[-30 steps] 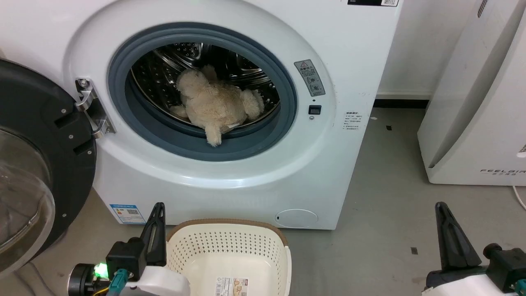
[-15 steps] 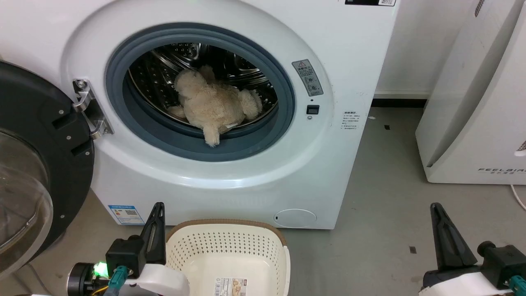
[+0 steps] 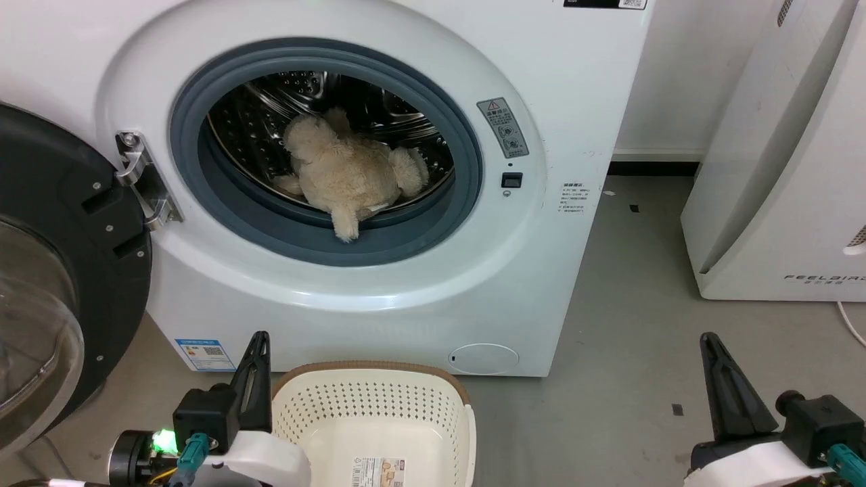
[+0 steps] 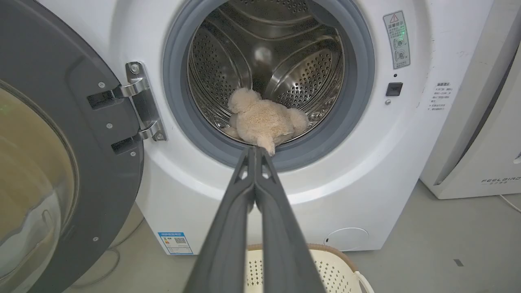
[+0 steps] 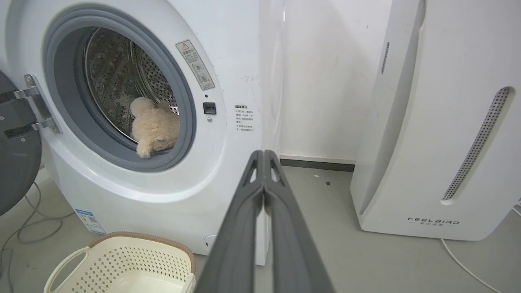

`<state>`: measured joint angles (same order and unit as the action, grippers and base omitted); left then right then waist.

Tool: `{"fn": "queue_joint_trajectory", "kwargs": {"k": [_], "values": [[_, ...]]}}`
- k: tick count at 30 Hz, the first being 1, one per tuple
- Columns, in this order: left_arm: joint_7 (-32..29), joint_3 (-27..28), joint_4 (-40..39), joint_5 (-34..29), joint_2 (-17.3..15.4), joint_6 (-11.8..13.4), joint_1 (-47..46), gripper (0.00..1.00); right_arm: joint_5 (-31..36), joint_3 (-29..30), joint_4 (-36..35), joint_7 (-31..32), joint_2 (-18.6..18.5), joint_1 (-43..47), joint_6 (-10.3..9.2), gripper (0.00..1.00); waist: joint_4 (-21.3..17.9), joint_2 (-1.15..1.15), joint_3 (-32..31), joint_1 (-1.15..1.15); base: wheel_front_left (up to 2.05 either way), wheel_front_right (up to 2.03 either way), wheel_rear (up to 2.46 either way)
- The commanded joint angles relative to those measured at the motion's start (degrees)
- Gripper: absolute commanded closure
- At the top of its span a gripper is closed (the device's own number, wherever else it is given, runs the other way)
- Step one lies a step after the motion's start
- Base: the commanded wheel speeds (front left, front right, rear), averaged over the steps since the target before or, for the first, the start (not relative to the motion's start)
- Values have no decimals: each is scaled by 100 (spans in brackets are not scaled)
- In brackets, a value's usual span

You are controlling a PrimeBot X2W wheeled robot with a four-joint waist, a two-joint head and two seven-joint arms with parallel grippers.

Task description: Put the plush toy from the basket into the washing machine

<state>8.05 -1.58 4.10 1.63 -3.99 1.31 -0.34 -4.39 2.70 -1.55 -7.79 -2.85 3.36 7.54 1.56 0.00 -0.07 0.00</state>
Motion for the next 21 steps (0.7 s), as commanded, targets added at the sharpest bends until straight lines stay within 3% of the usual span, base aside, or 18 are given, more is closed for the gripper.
{"fn": "queue_joint_trajectory", "kwargs": {"k": [1, 21], "values": [[-32, 17, -48, -46, 28, -29, 17, 100, 71, -20, 22, 26, -1, -92, -3, 100, -2, 0, 0, 0, 0, 0, 0], [-274, 61, -161, -83, 54, -61, 22, 100, 186, -98, 64, 261, -2, -168, -3, 100, -50, 0, 2, 0, 0, 0, 0]]}}
